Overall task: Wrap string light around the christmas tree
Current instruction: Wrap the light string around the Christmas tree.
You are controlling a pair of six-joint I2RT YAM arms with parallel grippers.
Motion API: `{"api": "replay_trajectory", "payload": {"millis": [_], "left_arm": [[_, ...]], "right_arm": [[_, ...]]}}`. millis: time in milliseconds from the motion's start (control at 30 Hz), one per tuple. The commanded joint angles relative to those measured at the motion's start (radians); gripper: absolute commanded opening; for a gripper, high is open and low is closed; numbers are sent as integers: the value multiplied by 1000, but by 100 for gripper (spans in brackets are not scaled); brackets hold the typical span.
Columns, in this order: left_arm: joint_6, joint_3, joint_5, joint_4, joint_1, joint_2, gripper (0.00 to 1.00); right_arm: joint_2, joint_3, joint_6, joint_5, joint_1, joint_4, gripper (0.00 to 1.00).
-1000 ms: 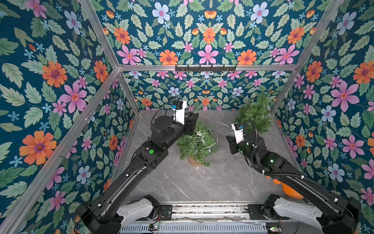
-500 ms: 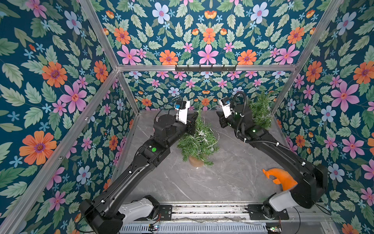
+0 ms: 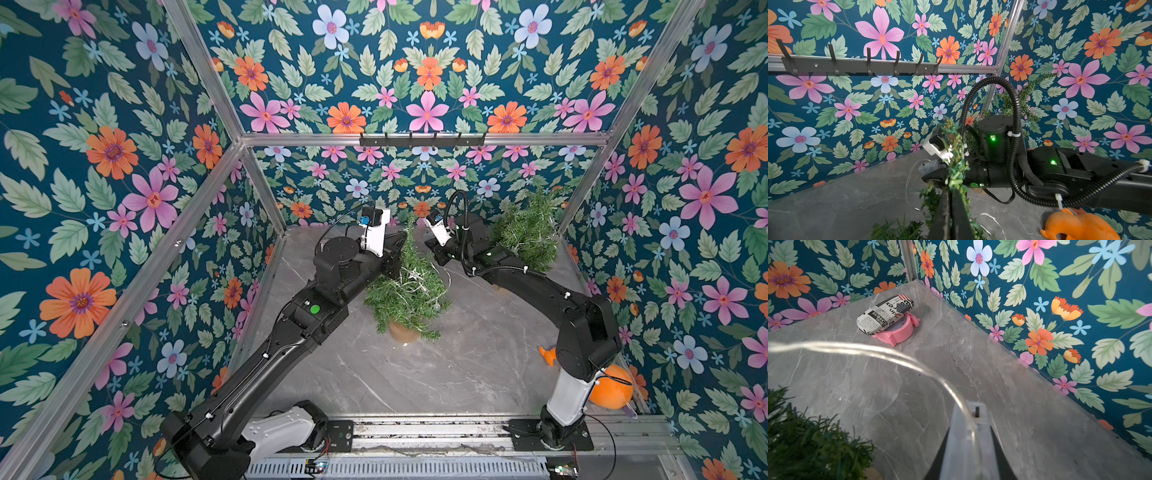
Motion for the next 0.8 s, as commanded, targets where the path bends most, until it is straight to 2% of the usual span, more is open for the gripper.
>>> {"api": "replay_trajectory", "payload": {"millis": [0,200,467,667,767], "left_arm": [[-15,-11,-6,-44,0,-6,0],[-29,-28,-2,-35,0,-17,0],[-38,-53,-29,-32,0,-40,0],[-41,-61,-48,-40,0,-49,0],[-41,-63,-60,-44,0,-52,0]], "right_arm": [[-29,-55,-4,16,-14,-1,0],[-140,-213,25,50,-24,-5,0],[-361,-402,73,66,-23,-16,0],[-418,-458,99,74,-11,-106,0],[-460,-478,103,80,27,-160,0]]}}
